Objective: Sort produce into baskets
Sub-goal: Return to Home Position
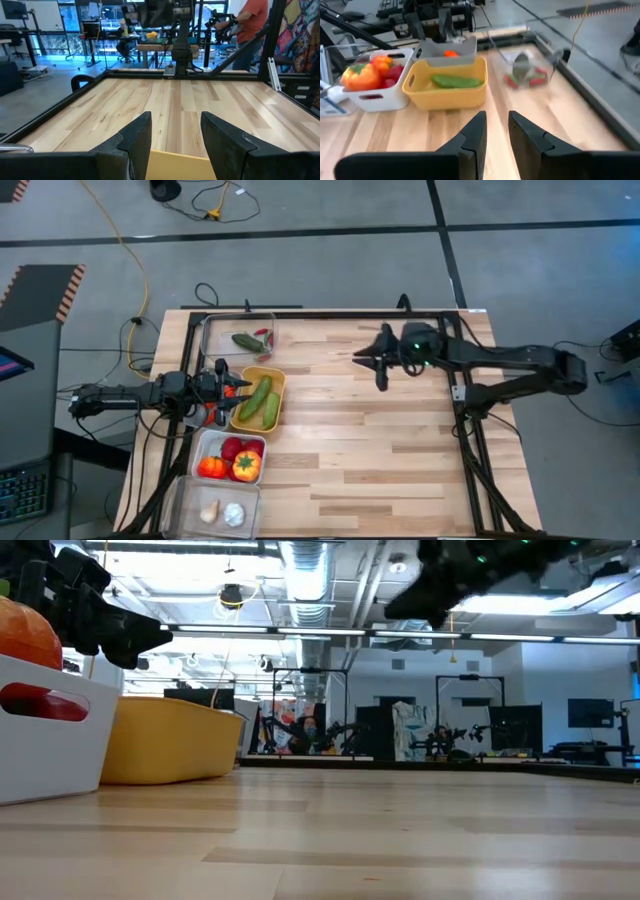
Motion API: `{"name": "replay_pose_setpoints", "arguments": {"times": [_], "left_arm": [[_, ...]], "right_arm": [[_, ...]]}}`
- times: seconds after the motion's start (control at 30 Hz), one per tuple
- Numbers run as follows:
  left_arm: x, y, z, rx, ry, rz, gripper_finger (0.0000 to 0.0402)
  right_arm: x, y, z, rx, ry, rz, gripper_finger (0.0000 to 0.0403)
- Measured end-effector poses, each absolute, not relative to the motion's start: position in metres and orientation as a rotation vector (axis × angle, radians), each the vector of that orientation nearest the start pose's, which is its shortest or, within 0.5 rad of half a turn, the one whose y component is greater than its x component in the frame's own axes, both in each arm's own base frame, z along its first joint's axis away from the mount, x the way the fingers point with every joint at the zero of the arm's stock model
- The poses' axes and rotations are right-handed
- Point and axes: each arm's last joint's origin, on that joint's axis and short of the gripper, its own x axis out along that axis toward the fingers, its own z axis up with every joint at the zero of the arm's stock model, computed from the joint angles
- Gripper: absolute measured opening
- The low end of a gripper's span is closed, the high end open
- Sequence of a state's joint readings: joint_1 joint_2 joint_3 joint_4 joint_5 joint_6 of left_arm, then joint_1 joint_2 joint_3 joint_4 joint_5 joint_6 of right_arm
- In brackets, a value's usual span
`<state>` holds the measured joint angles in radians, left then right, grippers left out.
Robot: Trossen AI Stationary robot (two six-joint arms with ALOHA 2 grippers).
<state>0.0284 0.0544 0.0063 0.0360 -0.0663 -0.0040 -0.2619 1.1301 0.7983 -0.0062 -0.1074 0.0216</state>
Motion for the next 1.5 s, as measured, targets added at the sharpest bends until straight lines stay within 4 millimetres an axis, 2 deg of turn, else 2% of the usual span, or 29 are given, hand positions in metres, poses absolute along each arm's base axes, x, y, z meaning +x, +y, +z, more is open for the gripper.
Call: {"name": "replay_pose_setpoints", "arguments": {"times": [0.2, 0.37, 0.73, 0.9, 1.27, 1.5], "left_arm": [[0.101, 0.005, 0.165, -0.013, 0.011, 0.095, 0.0157], [0.101, 0.005, 0.165, -0.017, 0.011, 0.096, 0.0157], [0.101, 0.005, 0.165, -0.03, 0.01, 0.096, 0.0157], [0.101, 0.005, 0.165, -0.03, 0.01, 0.096, 0.0157], [0.101, 0.005, 0.165, -0.025, 0.01, 0.096, 0.0157], [0.101, 0.005, 0.165, -0.023, 0.01, 0.097, 0.0157]], "right_arm": [[0.215, -0.051, 0.264, 0.15, 0.316, -0.154, 0.0102], [0.195, -0.044, 0.248, 0.14, 0.194, -0.143, 0.0102], [0.148, -0.04, 0.185, 0.262, 0.0, -0.192, 0.0102], [0.134, -0.038, 0.169, 0.277, -0.055, -0.21, 0.0102], [0.127, -0.037, 0.174, 0.237, -0.106, -0.208, 0.0102], [0.12, -0.034, 0.185, 0.189, -0.205, -0.192, 0.0102]]}}
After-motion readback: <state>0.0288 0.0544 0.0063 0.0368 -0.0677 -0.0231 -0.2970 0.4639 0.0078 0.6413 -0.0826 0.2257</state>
